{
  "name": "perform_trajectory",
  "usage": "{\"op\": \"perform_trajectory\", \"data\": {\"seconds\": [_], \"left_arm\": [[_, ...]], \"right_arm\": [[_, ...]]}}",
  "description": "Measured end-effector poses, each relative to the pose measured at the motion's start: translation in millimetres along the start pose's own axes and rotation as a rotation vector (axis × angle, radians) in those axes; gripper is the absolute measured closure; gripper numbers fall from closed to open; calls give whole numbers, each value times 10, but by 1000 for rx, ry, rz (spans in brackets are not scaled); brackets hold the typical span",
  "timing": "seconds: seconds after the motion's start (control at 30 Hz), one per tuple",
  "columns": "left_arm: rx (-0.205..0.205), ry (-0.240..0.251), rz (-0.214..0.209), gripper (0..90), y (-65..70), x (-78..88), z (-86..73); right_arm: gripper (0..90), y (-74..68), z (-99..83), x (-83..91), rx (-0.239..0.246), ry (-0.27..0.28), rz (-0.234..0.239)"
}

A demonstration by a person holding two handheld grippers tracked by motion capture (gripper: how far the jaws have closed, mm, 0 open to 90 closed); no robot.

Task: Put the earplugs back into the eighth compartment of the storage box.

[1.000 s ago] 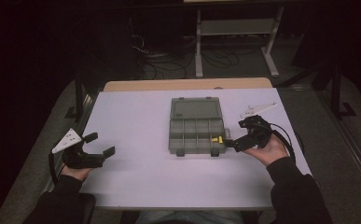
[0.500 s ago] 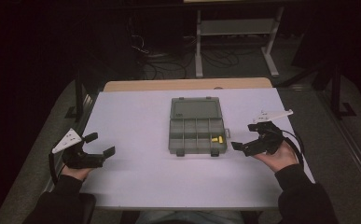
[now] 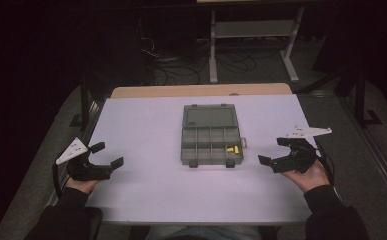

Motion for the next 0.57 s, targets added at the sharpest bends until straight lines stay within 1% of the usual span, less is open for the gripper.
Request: {"op": "perform_trajectory", "data": {"seconds": [0.07, 0.2, 0.4, 0.57], "left_arm": [[0, 1, 0, 0, 1, 0, 0], [0, 1, 1, 0, 2, 1, 1], [-1, -2, -1, 0, 4, -1, -1], [-2, 0, -4, 0, 6, -3, 1]], "right_arm": [[0, 10, -53, 29, 2, 18, -22], [0, 29, -147, 72, -5, 48, -42], [0, 52, -258, 98, -5, 62, -53], [0, 65, -313, 77, -17, 53, -50]]}}
Point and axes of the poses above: each handheld gripper's, and its own axes: x roughly backward along the jaws, z roughly out of its top, y roughly to its right, the point moved 2 cm from there along -x, roughly forward along the jaws, and after that the axes turned 2 degrees about z, right-handed, at the moved point
